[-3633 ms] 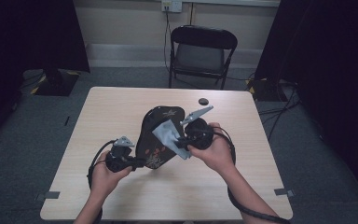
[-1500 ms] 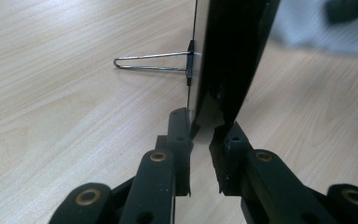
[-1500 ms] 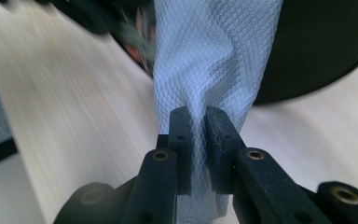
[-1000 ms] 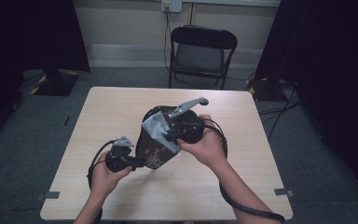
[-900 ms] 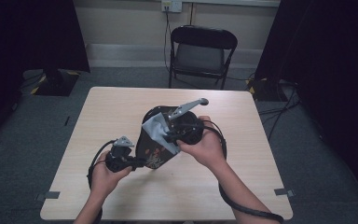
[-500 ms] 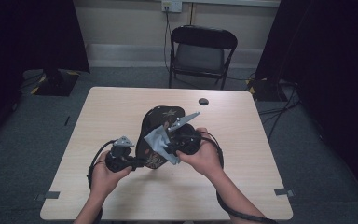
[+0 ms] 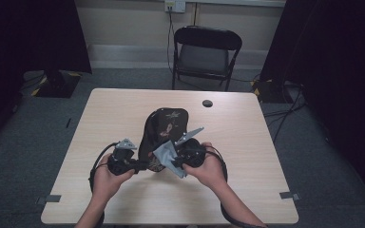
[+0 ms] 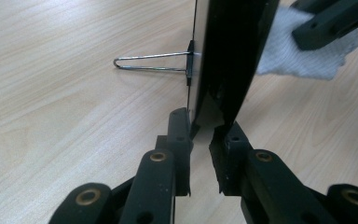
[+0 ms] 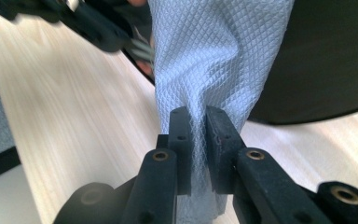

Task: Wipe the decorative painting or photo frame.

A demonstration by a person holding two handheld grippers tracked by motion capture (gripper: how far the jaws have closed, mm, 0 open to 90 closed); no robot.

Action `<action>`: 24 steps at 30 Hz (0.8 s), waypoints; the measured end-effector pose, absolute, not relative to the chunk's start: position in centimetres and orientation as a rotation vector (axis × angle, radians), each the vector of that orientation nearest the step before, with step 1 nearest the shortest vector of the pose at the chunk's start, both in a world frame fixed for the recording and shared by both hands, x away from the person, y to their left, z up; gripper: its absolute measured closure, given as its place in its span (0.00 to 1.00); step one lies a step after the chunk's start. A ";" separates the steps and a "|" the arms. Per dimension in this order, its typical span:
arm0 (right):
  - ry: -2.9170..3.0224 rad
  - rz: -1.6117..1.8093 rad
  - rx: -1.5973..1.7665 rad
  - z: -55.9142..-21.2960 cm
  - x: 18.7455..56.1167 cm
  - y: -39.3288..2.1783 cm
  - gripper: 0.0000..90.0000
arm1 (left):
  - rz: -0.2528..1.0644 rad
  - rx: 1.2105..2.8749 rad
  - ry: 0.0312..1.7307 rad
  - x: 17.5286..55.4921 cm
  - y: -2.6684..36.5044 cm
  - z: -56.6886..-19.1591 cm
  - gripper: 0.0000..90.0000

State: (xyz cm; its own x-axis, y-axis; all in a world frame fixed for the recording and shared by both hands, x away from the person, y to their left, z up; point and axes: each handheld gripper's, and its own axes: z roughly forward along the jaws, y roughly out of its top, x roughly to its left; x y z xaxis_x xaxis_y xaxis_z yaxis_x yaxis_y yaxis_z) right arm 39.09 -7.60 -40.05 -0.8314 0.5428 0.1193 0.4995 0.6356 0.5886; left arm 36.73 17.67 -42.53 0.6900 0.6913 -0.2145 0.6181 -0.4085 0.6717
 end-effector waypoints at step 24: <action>2.849 0.833 1.001 -46.2 38.6 -8.5 0.91 | 0.123 2.139 1.002 36.7 17.7 -42.5 0.87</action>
